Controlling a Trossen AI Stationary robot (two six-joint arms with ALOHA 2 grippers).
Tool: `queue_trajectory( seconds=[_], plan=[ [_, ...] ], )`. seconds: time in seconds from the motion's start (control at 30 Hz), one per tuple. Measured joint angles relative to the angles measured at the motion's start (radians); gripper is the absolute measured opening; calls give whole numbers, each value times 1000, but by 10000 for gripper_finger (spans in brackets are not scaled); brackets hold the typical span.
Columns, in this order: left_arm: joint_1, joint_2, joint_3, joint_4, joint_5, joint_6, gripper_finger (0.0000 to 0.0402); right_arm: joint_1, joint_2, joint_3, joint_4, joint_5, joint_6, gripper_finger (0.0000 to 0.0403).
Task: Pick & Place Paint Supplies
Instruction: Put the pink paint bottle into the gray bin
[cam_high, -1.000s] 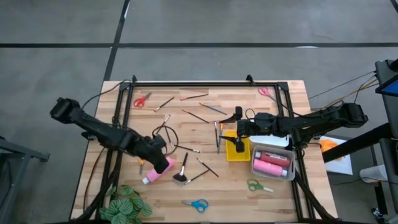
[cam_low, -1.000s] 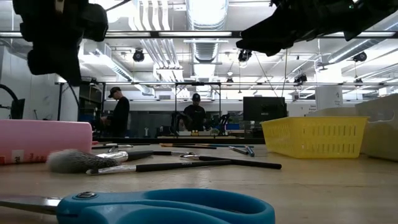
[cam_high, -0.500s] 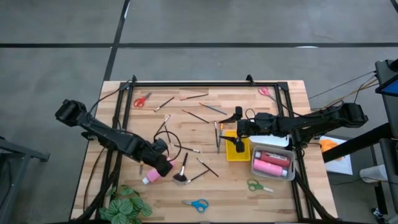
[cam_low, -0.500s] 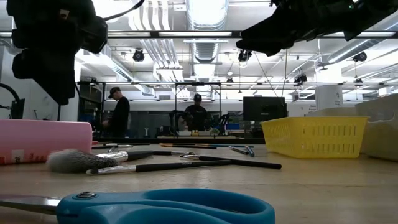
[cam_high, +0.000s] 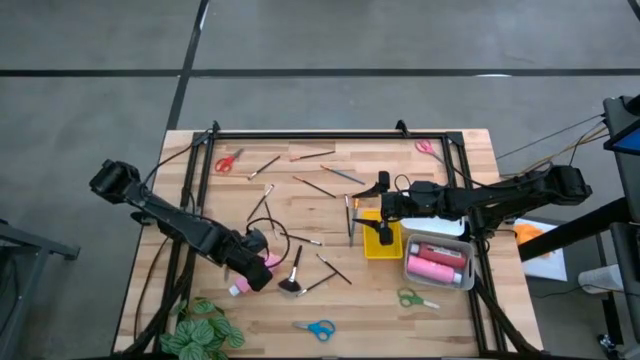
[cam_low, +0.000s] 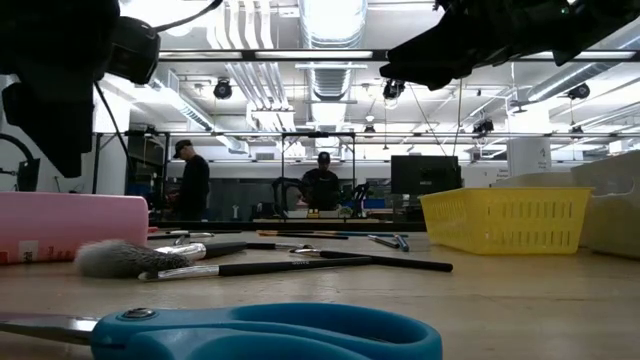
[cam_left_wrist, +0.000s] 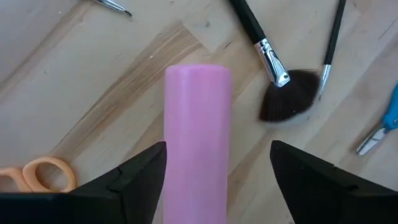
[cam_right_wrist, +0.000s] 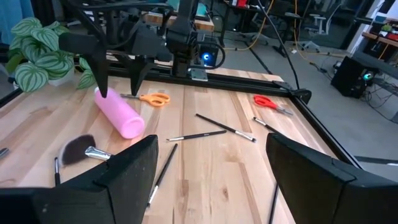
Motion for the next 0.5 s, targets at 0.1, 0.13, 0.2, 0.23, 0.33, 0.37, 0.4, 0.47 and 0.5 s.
queue_trajectory(
  seconds=[0.1,0.13,0.2,0.23,0.33,0.37,0.4,0.47,0.5],
  plan=[
    [-5,19,0,-8,13,2,303,0,0,0,0,0,2,297],
    [-5,31,0,-8,20,3,304,0,0,0,0,0,1,297],
    [-5,60,0,-7,44,3,305,0,0,0,0,0,1,297],
    [-5,79,0,-6,58,3,305,0,0,0,0,0,2,297],
    [-5,133,0,-4,105,5,306,0,0,0,0,0,0,297],
    [-5,151,0,-1,115,8,306,0,0,0,0,0,0,297],
    [-5,167,0,2,122,10,306,0,0,0,0,0,2,297],
    [-5,194,0,7,125,10,306,0,0,0,0,0,1,297],
    [-5,205,0,12,128,10,306,0,0,0,0,0,0,297]
  ],
)
